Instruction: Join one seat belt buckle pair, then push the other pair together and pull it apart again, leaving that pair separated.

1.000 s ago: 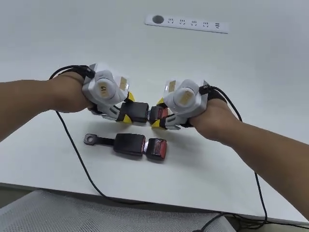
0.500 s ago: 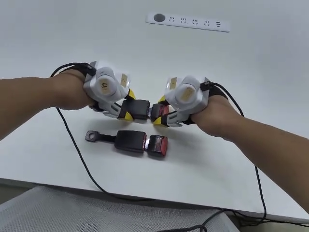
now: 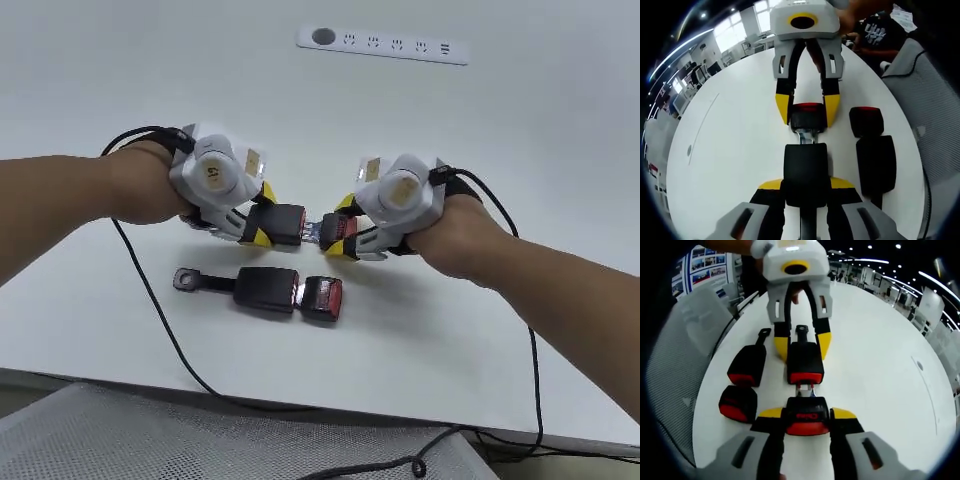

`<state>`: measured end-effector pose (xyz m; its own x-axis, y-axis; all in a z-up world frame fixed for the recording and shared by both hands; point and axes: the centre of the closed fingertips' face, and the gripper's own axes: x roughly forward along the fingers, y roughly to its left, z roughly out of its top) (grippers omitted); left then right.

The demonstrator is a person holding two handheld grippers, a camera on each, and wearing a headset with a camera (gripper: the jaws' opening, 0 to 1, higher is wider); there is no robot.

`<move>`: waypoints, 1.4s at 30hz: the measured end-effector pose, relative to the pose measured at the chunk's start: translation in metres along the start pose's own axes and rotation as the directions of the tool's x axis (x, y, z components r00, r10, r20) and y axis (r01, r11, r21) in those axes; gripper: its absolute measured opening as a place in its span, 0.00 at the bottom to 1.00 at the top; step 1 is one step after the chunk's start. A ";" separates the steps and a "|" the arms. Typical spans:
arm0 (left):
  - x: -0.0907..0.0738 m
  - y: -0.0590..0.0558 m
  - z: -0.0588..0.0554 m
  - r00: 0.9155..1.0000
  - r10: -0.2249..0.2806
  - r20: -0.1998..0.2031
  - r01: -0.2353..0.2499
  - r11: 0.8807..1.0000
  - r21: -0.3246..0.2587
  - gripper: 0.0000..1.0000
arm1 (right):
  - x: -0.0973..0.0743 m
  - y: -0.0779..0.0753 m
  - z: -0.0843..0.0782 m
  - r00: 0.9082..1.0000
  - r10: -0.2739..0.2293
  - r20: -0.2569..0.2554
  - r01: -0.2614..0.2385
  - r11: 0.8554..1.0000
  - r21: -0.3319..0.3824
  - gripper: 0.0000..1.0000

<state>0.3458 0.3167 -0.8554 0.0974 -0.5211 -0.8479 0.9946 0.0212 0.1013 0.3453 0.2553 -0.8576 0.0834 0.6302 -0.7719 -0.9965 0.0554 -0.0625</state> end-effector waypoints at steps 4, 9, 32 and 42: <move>0.000 0.000 0.000 1.000 0.000 -0.002 0.000 1.000 0.002 0.32 | -0.006 0.001 -0.010 1.000 0.001 -0.002 -0.001 1.000 0.011 0.34; 0.000 0.000 0.001 1.000 -0.001 -0.006 0.001 1.000 0.002 0.32 | -0.018 0.001 -0.027 1.000 -0.009 -0.016 0.010 1.000 0.028 0.34; 0.000 -0.001 0.002 1.000 0.005 -0.012 -0.005 1.000 -0.001 0.33 | -0.088 0.008 -0.108 0.993 -0.034 -0.114 0.041 0.997 0.061 0.36; 0.001 -0.002 0.004 0.999 -0.007 -0.052 0.008 1.000 0.024 0.34 | -0.089 0.011 -0.108 0.985 -0.036 -0.169 0.042 0.999 0.035 0.37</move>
<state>0.3434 0.3130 -0.8548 0.0922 -0.4763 -0.8744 0.9943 -0.0032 0.1066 0.3265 0.1166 -0.8577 0.1171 0.4878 -0.8650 -0.9914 0.1085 -0.0730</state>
